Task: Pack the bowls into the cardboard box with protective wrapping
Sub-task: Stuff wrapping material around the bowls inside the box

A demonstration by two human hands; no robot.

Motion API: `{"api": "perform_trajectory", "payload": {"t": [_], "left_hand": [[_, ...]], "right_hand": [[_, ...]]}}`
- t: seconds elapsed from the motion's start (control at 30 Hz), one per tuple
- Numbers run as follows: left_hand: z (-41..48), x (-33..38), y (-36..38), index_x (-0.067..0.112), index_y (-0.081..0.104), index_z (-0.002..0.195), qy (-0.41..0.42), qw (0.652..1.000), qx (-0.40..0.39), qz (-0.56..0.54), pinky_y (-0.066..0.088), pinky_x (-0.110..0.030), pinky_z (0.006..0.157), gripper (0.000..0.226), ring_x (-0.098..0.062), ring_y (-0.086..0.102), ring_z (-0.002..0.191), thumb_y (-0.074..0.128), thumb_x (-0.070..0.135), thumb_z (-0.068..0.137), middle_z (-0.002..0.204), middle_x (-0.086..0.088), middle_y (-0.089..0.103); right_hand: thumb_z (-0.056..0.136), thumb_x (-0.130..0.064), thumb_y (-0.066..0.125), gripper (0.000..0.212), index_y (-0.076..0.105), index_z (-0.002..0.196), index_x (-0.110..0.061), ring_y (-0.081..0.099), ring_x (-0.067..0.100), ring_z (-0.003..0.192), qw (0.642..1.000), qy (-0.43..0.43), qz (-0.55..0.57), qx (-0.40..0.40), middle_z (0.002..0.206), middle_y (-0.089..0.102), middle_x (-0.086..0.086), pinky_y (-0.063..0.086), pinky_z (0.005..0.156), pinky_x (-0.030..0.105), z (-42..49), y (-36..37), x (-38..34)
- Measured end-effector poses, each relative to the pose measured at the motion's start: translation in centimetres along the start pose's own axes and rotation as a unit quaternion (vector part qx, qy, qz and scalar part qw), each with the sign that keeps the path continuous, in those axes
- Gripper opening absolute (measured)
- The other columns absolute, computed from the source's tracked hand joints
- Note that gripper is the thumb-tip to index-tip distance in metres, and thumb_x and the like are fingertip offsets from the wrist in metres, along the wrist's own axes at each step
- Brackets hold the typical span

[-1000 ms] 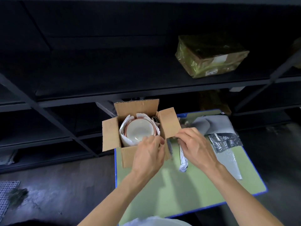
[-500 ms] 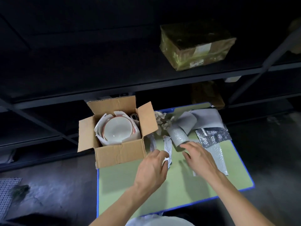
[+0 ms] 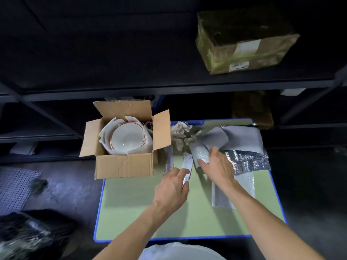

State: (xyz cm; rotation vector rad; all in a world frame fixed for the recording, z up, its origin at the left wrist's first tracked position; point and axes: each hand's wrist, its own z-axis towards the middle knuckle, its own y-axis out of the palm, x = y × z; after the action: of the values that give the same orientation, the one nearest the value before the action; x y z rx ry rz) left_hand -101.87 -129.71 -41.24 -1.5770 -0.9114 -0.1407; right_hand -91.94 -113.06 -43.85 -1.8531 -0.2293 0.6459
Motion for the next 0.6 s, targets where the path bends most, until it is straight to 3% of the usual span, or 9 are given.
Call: {"api": "perform_trajectory", "payload": {"t": [0.13, 0.23, 0.3, 0.43, 0.5, 0.6], "left_hand": [[-0.3, -0.3, 0.3, 0.025, 0.052, 0.132, -0.02, 1.0, 0.005, -0.017, 0.051, -0.042, 0.083, 0.035, -0.023, 0.052, 0.112, 0.048, 0.029, 0.098, 0.119, 0.002, 0.056], [0.2, -0.1, 0.1, 0.024, 0.05, 0.134, -0.018, 0.999, 0.016, -0.028, 0.049, -0.041, 0.085, 0.037, -0.025, 0.054, 0.111, 0.049, 0.027, 0.098, 0.121, 0.0, 0.057], [0.8, 0.4, -0.3, 0.022, 0.047, 0.138, 0.001, 0.999, 0.027, -0.035, 0.045, -0.039, 0.09, 0.041, -0.027, 0.054, 0.111, 0.051, 0.024, 0.097, 0.124, -0.002, 0.055], [1.9, 2.0, -1.5, 0.022, 0.035, 0.149, 0.066, 0.994, 0.063, -0.061, 0.043, -0.038, 0.102, 0.061, -0.024, 0.043, 0.128, 0.057, 0.03, 0.093, 0.141, -0.003, 0.04], [2.4, 2.8, -2.1, 0.022, 0.034, 0.151, 0.105, 0.99, 0.058, -0.069, 0.039, -0.037, 0.108, 0.068, -0.022, 0.033, 0.138, 0.057, 0.046, 0.092, 0.15, -0.004, 0.033], [2.8, 3.6, -2.7, 0.016, 0.047, 0.142, 0.17, 0.981, 0.06, -0.068, 0.036, -0.029, 0.107, 0.06, -0.019, 0.043, 0.126, 0.057, 0.051, 0.095, 0.139, -0.002, 0.05]], "right_hand": [[0.09, -0.028, 0.064, 0.035, 0.038, 0.11, -0.015, 0.062, 0.032, 0.085, 0.999, 0.015, 0.04, -0.008, 0.098, 0.062, 0.011, 0.053, 0.068, 0.042, -0.5, 0.1, -0.1], [0.088, -0.022, 0.063, 0.034, 0.035, 0.108, -0.022, 0.059, 0.029, 0.077, 0.996, 0.026, 0.08, -0.022, 0.097, 0.057, 0.004, 0.049, 0.06, 0.037, -1.3, -0.5, 0.4], [0.088, -0.02, 0.063, 0.033, 0.041, 0.111, -0.024, 0.059, 0.027, 0.083, 0.993, 0.019, 0.113, -0.042, 0.102, 0.057, -0.001, 0.047, 0.064, 0.036, -2.0, -1.3, 1.0], [0.092, -0.017, 0.062, 0.035, 0.057, 0.126, -0.021, 0.058, 0.023, 0.108, 0.988, -0.076, 0.114, -0.066, 0.119, 0.056, -0.001, 0.045, 0.087, 0.036, -3.6, -3.6, 1.8], [0.093, -0.017, 0.061, 0.03, 0.057, 0.123, -0.019, 0.058, 0.021, 0.105, 0.984, -0.128, 0.1, -0.07, 0.116, 0.052, -0.002, 0.046, 0.086, 0.039, -4.4, -4.9, 1.8], [0.094, -0.017, 0.056, 0.019, 0.05, 0.111, -0.021, 0.054, 0.022, 0.102, 0.978, -0.182, 0.076, -0.06, 0.109, 0.051, -0.004, 0.047, 0.081, 0.044, -5.4, -6.4, 1.5]]}}
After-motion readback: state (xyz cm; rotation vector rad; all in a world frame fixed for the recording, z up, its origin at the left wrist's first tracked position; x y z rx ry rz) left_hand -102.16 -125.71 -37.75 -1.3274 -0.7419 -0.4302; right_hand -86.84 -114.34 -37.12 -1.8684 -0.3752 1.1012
